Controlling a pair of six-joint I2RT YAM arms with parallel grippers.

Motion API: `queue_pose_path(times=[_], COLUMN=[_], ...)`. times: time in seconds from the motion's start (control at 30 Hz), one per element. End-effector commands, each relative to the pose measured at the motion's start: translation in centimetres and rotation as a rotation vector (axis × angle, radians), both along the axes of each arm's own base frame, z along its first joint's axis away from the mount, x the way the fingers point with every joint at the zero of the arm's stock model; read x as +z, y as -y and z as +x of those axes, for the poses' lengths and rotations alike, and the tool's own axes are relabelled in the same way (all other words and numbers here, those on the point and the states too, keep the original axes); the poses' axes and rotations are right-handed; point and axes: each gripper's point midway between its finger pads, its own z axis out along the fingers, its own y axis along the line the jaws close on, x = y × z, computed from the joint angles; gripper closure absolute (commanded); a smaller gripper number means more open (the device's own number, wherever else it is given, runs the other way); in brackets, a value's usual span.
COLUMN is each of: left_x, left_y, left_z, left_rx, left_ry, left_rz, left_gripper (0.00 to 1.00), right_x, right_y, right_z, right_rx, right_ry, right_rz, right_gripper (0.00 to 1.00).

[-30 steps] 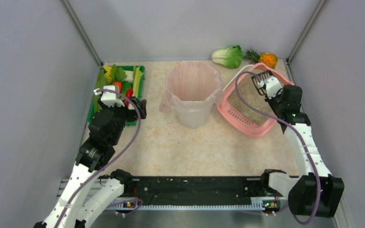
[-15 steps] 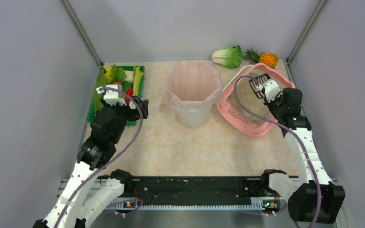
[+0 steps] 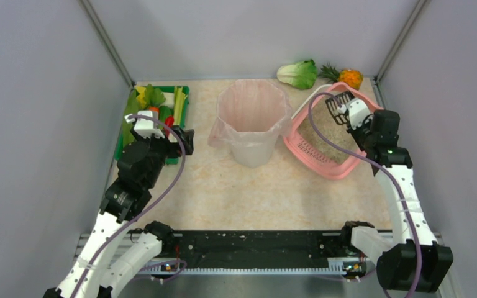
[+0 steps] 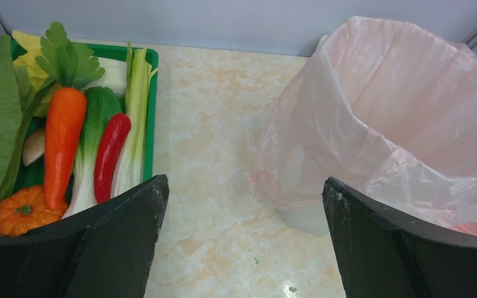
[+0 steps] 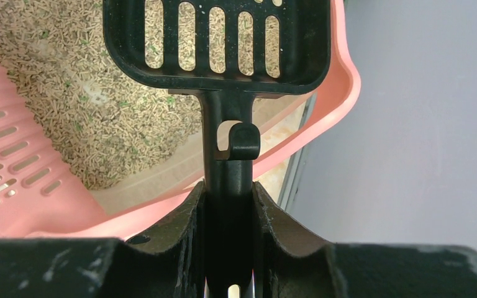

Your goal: Clean the litter box

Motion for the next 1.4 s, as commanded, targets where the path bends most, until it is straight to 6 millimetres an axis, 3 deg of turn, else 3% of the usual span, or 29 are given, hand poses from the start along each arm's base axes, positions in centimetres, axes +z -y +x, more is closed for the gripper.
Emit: queue_pose_path(times=[0.0, 0.4, 0.5, 0.67, 1.0, 1.2, 1.37], left_x=[2.1, 1.9, 1.8, 1.7, 1.5, 1.1, 0.7], left_y=[-0.1, -0.3, -0.2, -0.1, -0.6, -0.9, -1.0], left_z=[-0.1, 0.0, 0.1, 0.3, 0.1, 0.1, 0.1], left_rx=[0.01, 0.019, 0.016, 0.015, 0.037, 0.049, 0.059], left_ry=[0.072, 0.069, 0.066, 0.061, 0.059, 0.053, 0.044], left_rz=[-0.044, -0.036, -0.037, -0.035, -0.027, -0.023, -0.023], left_gripper=[0.01, 0.01, 0.01, 0.01, 0.01, 0.01, 0.01], right_x=[3.1, 10.9, 12.8, 15.5, 18.6, 19.6, 20.0], right_y=[-0.4, -2.3, -3.7, -7.8, -14.8, -18.3, -19.7], right_z=[0.2, 0.2, 0.2, 0.5, 0.9, 0.7, 0.5], right_rx=[-0.008, 0.093, 0.139, 0.263, 0.437, 0.519, 0.562], right_ry=[0.076, 0.124, 0.144, 0.167, 0.205, 0.23, 0.265], right_rz=[0.029, 0.06, 0.061, 0.042, -0.144, -0.391, -0.649], right_gripper=[1.0, 1.0, 1.0, 1.0, 1.0, 1.0, 1.0])
